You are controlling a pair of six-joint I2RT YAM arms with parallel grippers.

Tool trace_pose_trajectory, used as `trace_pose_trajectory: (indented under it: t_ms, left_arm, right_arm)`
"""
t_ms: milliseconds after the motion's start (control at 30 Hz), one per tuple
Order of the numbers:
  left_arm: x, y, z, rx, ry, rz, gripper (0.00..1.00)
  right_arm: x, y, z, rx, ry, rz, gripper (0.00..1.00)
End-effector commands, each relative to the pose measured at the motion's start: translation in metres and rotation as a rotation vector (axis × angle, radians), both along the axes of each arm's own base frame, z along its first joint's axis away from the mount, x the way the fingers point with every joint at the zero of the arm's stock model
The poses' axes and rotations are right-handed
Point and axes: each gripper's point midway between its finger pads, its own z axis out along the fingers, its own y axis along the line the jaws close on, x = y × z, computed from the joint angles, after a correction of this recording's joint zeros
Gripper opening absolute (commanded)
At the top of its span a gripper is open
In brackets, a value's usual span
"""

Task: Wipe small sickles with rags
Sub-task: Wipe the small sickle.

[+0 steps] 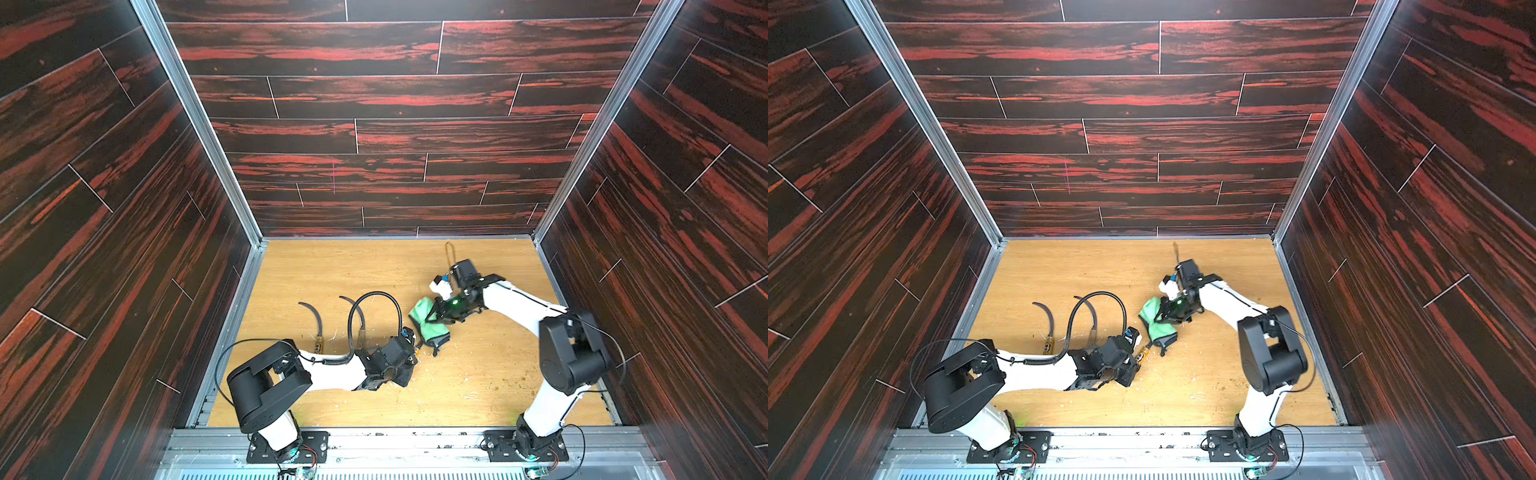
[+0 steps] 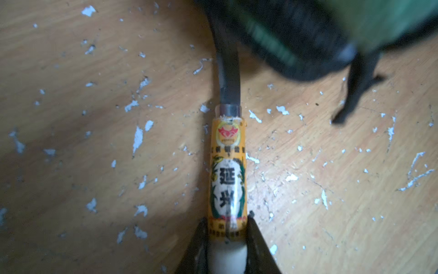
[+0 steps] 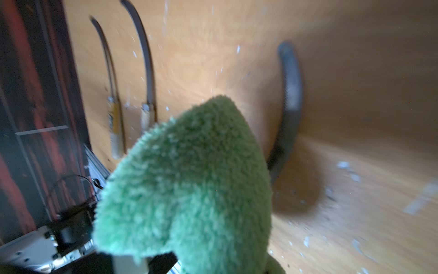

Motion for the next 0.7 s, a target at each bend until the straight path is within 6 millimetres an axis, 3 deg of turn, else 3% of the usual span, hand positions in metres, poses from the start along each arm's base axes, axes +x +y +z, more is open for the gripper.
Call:
trace_pose_trajectory:
  t_ms: [0,200,367,667]
  left_arm:
    - [-0.025,0.023,-0.030,0.107,0.104,-0.025,0.01]
    - [-0.024,0.022,-0.030,0.110,0.099,-0.018,0.00]
    - [-0.023,0.021,-0.029,0.104,0.095,-0.022,0.00]
    - [-0.029,0.027,-0.033,0.118,0.103,-0.027,0.00]
  right_arm:
    - [-0.004,0.000,-0.030,-0.065,0.054,-0.004,0.00]
    - [-0.021,-0.002,-0.070,-0.166,0.125,0.018,0.00]
    - [-0.019,-0.017,-0.101,-0.296,0.149,-0.014,0.00]
    - [0.021,-0.052,-0.123,-0.472,0.140,-0.103,0.00]
